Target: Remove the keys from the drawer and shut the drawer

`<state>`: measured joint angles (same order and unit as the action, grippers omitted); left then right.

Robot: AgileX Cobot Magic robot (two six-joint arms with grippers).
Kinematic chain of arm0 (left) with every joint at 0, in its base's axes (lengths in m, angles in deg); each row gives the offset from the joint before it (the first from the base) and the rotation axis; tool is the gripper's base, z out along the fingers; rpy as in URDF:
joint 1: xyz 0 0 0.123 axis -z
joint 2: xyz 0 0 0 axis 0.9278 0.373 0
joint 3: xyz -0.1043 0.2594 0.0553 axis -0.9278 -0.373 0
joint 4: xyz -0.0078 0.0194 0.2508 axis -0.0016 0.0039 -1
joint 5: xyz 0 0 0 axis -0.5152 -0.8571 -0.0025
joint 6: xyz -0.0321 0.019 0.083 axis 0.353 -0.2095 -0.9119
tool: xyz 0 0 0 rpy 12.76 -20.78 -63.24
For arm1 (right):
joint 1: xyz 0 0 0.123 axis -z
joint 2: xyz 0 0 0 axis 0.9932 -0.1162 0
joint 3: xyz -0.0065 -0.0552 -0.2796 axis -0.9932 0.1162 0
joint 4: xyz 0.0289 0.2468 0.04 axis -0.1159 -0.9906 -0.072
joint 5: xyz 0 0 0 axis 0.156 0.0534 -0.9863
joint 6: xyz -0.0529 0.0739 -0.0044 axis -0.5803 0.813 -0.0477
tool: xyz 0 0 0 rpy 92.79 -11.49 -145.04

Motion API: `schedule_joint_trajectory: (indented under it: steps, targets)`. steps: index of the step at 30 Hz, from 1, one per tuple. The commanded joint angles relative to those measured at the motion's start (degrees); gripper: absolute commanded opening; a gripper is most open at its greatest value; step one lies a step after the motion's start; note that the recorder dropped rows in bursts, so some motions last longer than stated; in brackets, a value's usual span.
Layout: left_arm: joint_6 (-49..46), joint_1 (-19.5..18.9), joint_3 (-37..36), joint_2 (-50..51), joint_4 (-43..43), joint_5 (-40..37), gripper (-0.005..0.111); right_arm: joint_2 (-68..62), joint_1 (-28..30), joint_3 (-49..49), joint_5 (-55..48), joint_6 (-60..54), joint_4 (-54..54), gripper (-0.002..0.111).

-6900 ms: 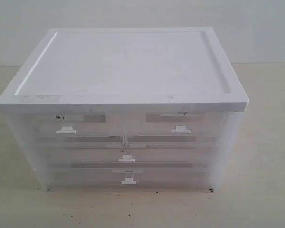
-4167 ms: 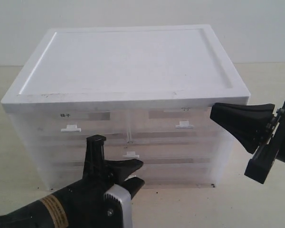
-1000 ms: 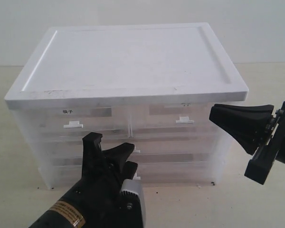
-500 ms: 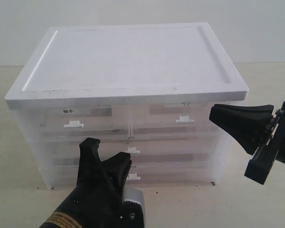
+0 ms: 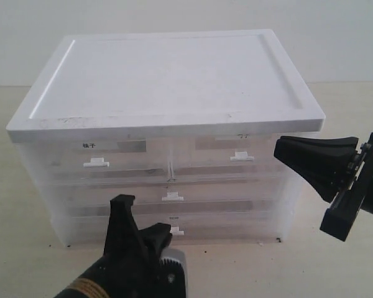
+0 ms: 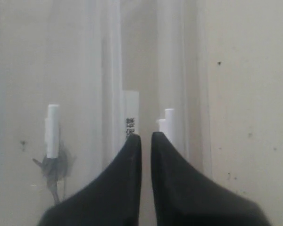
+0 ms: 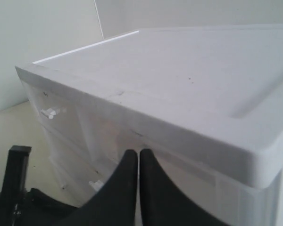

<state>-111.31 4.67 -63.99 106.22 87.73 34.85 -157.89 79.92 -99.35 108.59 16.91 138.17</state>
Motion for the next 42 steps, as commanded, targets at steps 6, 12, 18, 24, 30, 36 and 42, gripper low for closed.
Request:
schedule_joint_trajectory:
  steps: [6, 12, 18, 24, 30, 36, 42]
  targets:
    - [12.1, -10.9, -0.2, -0.3, -16.2, -5.0, 0.005, -0.1, 0.0, -0.2, 0.3, -0.2, 0.0, 0.0]
    - [12.3, -13.6, 1.4, 2.1, -17.1, -6.1, 0.005, -0.1, 0.0, -0.2, 0.3, -0.2, 0.0, 0.0]
    - [12.3, -14.3, 2.9, 3.4, -16.0, -0.8, 0.005, -0.1, 0.0, -0.2, 0.2, 0.1, 0.2, 0.0]
    - [9.5, -3.4, 0.1, 2.0, -10.8, 4.7, 0.005, -0.1, 0.0, -0.2, 0.2, 0.1, 0.2, 0.0]
    - [0.6, 3.0, -1.1, -0.3, -0.2, 10.7, 0.005, -0.1, 0.0, -0.2, 0.2, 0.1, 0.2, 0.0]
    - [2.0, 0.1, -1.1, -0.3, -3.3, 10.7, 0.012, -0.1, 0.0, -0.2, 0.2, 0.4, 0.2, 0.0]
    - [1.3, -1.5, 0.0, -0.3, -6.6, 10.7, 0.041, -0.1, 0.0, -0.2, 0.2, 0.6, 0.3, 0.0]
